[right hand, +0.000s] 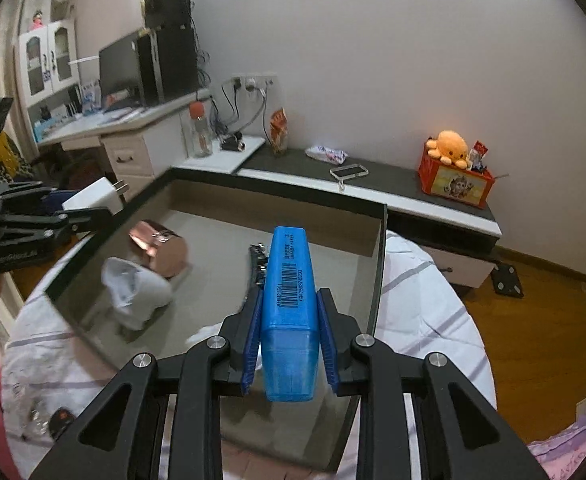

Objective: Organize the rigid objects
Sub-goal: 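Carry the charger over the pink box with the left tool while the right tool carries the marker, then release the charger into the box with the left tool while the right tool releases the marker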

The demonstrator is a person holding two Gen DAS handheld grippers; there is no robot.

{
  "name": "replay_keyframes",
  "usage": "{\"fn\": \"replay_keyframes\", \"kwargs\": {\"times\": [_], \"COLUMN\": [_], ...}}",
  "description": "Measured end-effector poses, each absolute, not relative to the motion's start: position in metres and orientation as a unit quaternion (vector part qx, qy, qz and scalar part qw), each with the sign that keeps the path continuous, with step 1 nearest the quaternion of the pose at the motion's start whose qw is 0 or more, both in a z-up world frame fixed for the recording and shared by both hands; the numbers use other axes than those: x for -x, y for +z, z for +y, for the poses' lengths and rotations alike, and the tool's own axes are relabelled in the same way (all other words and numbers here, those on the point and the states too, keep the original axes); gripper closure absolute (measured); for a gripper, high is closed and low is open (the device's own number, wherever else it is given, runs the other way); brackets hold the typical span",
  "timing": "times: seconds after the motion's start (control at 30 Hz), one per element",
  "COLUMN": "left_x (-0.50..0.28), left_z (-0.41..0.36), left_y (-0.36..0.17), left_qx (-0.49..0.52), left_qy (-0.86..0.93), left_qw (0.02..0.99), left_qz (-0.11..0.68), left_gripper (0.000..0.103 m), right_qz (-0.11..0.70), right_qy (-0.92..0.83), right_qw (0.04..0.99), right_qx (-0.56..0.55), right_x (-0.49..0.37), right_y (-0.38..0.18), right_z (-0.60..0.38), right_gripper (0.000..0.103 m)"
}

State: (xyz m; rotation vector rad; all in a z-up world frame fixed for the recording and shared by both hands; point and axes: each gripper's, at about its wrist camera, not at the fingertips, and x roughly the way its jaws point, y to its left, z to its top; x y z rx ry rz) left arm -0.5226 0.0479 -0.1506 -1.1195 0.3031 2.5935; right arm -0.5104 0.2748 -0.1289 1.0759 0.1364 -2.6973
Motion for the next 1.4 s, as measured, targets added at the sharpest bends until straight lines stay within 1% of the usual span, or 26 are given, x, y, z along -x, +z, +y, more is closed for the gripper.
{"fn": "replay_keyframes", "kwargs": {"times": [0.13,0.27,0.37,0.47,0.57,0.6,0.63,0.67,0.7,0.73,0.77,0.8,0.83,0.93,0.97,1.0,1.4], "left_x": [0.529,0.532,0.530,0.532,0.530,0.529,0.527,0.525,0.521,0.516,0.512,0.508,0.502,0.484,0.479,0.474,0.396], "left_z": [0.045,0.045,0.049,0.052,0.054,0.054,0.053,0.053,0.053,0.054,0.054,0.054,0.054,0.052,0.050,0.049,0.046], "left_y": [-0.168,-0.170,-0.172,-0.175,-0.178,-0.178,-0.176,-0.174,-0.172,-0.168,-0.164,-0.160,-0.155,-0.139,-0.135,-0.132,-0.098], "left_qx": [0.404,0.396,0.387,0.398,0.399,0.401,0.401,0.400,0.395,0.388,0.381,0.371,0.361,0.335,0.331,0.327,0.289], "left_qy": [0.898,0.901,0.904,0.899,0.898,0.898,0.898,0.898,0.900,0.903,0.907,0.911,0.916,0.927,0.929,0.930,0.943], "left_qw": [0.129,0.133,0.128,0.138,0.133,0.136,0.142,0.146,0.150,0.145,0.138,0.132,0.127,0.117,0.116,0.117,0.131], "left_qz": [0.119,0.115,0.126,0.120,0.127,0.122,0.113,0.109,0.108,0.112,0.117,0.120,0.123,0.121,0.120,0.118,0.097], "left_gripper": [0.062,0.061,0.061,0.061,0.057,0.053,0.046,0.042,0.033,0.019,0.013,0.004,0.000,0.000,0.000,0.000,0.000], "right_qz": [0.059,0.061,0.058,0.057,0.052,0.050,0.049,0.047,0.045,0.042,0.039,0.037,0.039,0.046,0.044,0.042,0.016], "right_qy": [-0.913,-0.909,-0.908,-0.907,-0.908,-0.907,-0.907,-0.908,-0.909,-0.910,-0.911,-0.912,-0.915,-0.923,-0.926,-0.927,-0.942], "right_qw": [0.109,0.106,0.104,0.100,0.096,0.095,0.095,0.095,0.094,0.094,0.097,0.099,0.094,0.089,0.087,0.087,0.101], "right_qx": [-0.388,-0.399,-0.402,-0.404,-0.406,-0.406,-0.407,-0.406,-0.404,-0.403,-0.398,-0.395,-0.390,-0.370,-0.366,-0.361,-0.320], "right_x": [0.527,0.536,0.541,0.542,0.540,0.539,0.538,0.535,0.533,0.532,0.529,0.527,0.522,0.509,0.503,0.500,0.422], "right_y": [-0.141,-0.148,-0.151,-0.155,-0.156,-0.157,-0.157,-0.156,-0.154,-0.153,-0.150,-0.148,-0.144,-0.132,-0.128,-0.126,-0.092], "right_z": [0.275,0.277,0.279,0.279,0.281,0.282,0.283,0.283,0.284,0.283,0.284,0.283,0.283,0.280,0.280,0.280,0.281], "right_gripper": [0.076,0.076,0.076,0.076,0.076,0.075,0.075,0.075,0.072,0.067,0.056,0.044,0.040,0.031,0.027,0.025,0.024]}}
